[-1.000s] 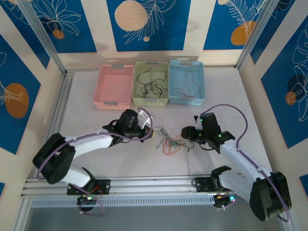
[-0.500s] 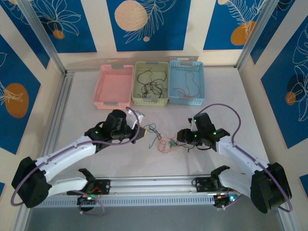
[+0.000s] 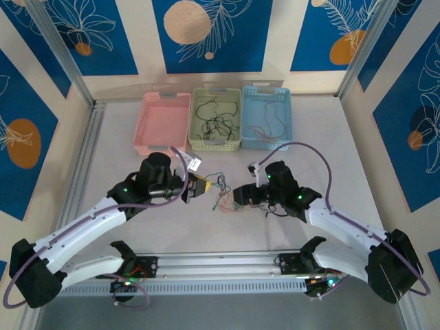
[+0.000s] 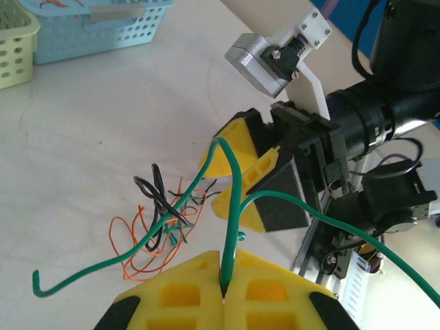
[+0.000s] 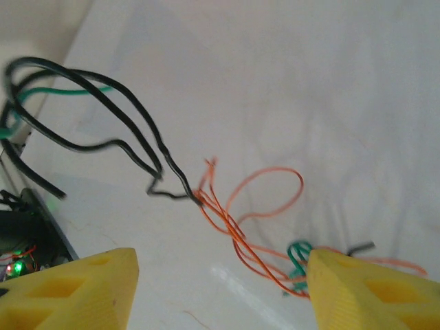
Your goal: Untangle the cables
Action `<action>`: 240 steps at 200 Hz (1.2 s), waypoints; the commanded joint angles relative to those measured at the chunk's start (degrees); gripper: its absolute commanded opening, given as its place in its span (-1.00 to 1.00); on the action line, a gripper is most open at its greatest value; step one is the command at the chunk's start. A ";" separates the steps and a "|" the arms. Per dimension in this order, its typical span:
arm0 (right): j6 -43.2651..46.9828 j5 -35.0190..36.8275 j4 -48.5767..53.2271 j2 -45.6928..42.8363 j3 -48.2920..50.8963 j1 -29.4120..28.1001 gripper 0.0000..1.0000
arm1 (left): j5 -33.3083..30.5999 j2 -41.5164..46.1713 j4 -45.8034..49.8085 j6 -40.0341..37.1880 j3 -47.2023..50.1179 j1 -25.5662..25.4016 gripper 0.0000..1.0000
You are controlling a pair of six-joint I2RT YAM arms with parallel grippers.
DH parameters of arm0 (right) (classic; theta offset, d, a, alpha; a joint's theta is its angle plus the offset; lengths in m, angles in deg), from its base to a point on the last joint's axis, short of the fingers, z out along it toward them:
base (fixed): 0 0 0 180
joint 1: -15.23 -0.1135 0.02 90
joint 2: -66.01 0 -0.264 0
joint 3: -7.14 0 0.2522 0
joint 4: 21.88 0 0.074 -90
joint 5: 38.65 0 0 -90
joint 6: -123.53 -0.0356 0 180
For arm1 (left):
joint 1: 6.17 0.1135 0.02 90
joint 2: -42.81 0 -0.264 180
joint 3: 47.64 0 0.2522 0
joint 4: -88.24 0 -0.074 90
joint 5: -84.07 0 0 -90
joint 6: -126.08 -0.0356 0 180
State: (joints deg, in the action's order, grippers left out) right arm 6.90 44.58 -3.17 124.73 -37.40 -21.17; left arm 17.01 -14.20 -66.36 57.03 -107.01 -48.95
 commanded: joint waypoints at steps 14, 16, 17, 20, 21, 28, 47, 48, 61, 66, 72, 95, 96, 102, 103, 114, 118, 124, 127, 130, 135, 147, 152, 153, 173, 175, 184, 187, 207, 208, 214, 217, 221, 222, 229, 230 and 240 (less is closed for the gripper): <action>8.23 -2.88 -12.12 2.06 1.95 -2.58 0.43 | 2.94 2.91 1.57 1.19 -1.50 -0.28 -1.00; 8.41 -3.01 -12.63 2.31 1.96 -2.61 0.44 | 3.02 3.06 1.59 1.20 -1.57 -0.33 -1.00; 8.47 -3.13 -12.88 2.43 2.00 -2.66 0.44 | 3.09 3.05 1.66 1.15 -1.58 -0.30 -1.00; 8.72 -3.35 -13.56 2.83 2.04 -2.70 0.44 | 3.27 3.24 1.70 1.26 -1.64 -0.33 -1.00; 8.84 -3.43 -13.82 3.00 2.04 -2.71 0.44 | 3.30 3.27 1.71 1.27 -1.61 -0.30 -1.00; 9.18 -3.89 -15.14 4.05 2.08 -2.82 0.45 | 3.79 3.63 1.64 1.49 -1.76 -0.34 -1.00; 9.36 -7.39 -19.85 6.41 2.20 -3.06 0.45 | 5.27 4.79 1.22 2.13 -2.09 -0.29 -1.00; 9.34 -7.65 -20.14 6.50 2.26 -3.06 0.45 | 5.27 4.84 1.20 2.10 -2.10 -0.28 -1.00; 9.29 -11.14 -25.33 7.39 3.21 -3.32 0.45 | 5.62 5.45 1.22 2.25 -2.42 -0.31 -1.00; 9.28 -12.14 -26.76 7.74 3.34 -3.44 0.45 | 5.48 5.58 1.55 2.18 -2.59 -0.33 -1.00; 9.31 -12.70 -27.71 8.27 3.28 -3.57 0.45 | 5.37 5.67 1.92 2.04 -2.80 -0.30 -1.00; 9.32 -13.43 -28.74 11.37 2.21 -3.83 0.46 | 5.58 6.08 2.49 2.29 -3.39 -0.28 -1.00; 9.32 -13.49 -28.75 11.53 2.17 -3.88 0.46 | 5.64 6.10 2.41 2.36 -3.37 -0.28 -1.00; 9.32 -13.61 -29.03 12.35 1.91 -4.00 0.44 | 5.94 6.28 2.17 2.62 -3.26 -0.28 -1.00; 9.36 -13.62 -29.07 12.50 1.85 -4.06 0.44 | 5.96 6.29 2.08 2.70 -3.22 -0.28 -1.00; 9.48 -13.64 -29.52 13.60 1.46 -4.44 0.36 | 6.59 6.60 1.39 3.20 -3.17 -0.35 -1.00; 9.45 -13.62 -29.79 13.85 1.39 -4.54 0.33 | 6.67 6.79 1.25 3.36 -3.17 -0.29 -1.00; 9.40 -13.31 -30.20 14.15 1.29 -4.67 0.27 | 6.73 6.89 1.34 3.42 -3.25 -0.28 -1.00; 9.23 -13.14 -30.30 14.36 1.19 -4.68 0.24 | 6.72 7.06 1.45 3.39 -3.33 -0.28 -1.00; 9.12 -12.91 -30.29 14.43 1.15 -4.66 0.19 | 6.56 7.15 1.64 3.31 -3.42 -0.29 -1.00; 9.06 -12.75 -30.24 14.56 0.99 -4.64 0.11 | 6.38 7.33 2.05 3.12 -3.61 -0.29 -1.00; 9.31 -12.15 -30.10 14.72 0.86 -4.54 -0.11 | 5.72 7.91 3.43 2.51 -4.17 -0.35 -1.00; 9.33 -12.01 -30.17 14.67 0.99 -4.47 -0.20 | 5.46 8.17 4.02 2.35 -4.38 -0.33 -1.00; 9.32 -11.98 -30.17 14.67 1.03 -4.47 -0.22 | 5.41 8.20 4.06 2.30 -4.43 -0.35 -1.00; 8.65 -10.08 -29.76 14.01 1.93 -3.58 -0.74 | 4.95 9.43 5.96 1.81 -5.40 -0.33 -1.00; 8.51 -9.66 -29.70 13.91 2.02 -3.41 -0.78 | 4.86 9.57 6.14 1.75 -5.51 -0.29 -1.00; 7.95 -8.47 -28.99 13.55 2.60 -2.50 -0.94 | 4.47 10.21 7.04 1.52 -6.00 -0.29 -1.00; 7.73 -7.99 -28.62 13.41 2.83 -2.21 -0.98 | 4.14 10.54 7.44 1.43 -6.25 -0.28 -1.00; 7.21 -6.09 -26.38 13.02 4.25 0.34 -1.00 | 2.28 12.90 9.62 0.72 -7.65 -0.36 -1.00; 7.21 -6.08 -26.21 13.01 4.33 0.48 -1.00 | 2.19 13.03 9.80 0.70 -7.70 -0.32 -1.00; 7.18 -6.07 -25.30 12.77 4.67 1.22 -1.00 | 1.47 13.75 10.47 0.39 -8.19 -0.32 -1.00; 7.21 -6.07 -24.92 12.55 5.04 1.51 -1.00 | 1.06 14.09 10.98 0.17 -8.40 -0.29 -1.00; 7.21 -6.01 -24.61 12.39 5.45 1.93 -1.00 | 0.57 14.53 11.64 0.00 -8.80 -0.29 -1.00; 7.21 -6.00 -24.54 12.26 5.59 1.99 -1.00 | 0.42 14.64 11.78 -0.06 -8.89 -0.29 -1.00; 7.27 -6.04 -24.21 11.67 6.47 2.68 -1.00 | -0.63 15.29 12.92 -0.51 -9.58 -0.36 -1.00; 7.24 -6.05 -24.21 11.59 6.59 2.80 -1.00 | -0.75 15.41 13.08 -0.58 -9.67 -0.36 -1.00; 7.11 -6.38 -24.26 10.50 8.15 3.80 -1.00 | -2.38 16.40 14.84 -1.32 -10.60 -0.28 -1.00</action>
State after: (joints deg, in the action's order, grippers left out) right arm 14.42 37.41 -29.70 138.08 -32.40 -19.16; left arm 18.80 -0.26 -56.40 58.28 -114.16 -48.95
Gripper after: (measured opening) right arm 0.091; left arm 0.065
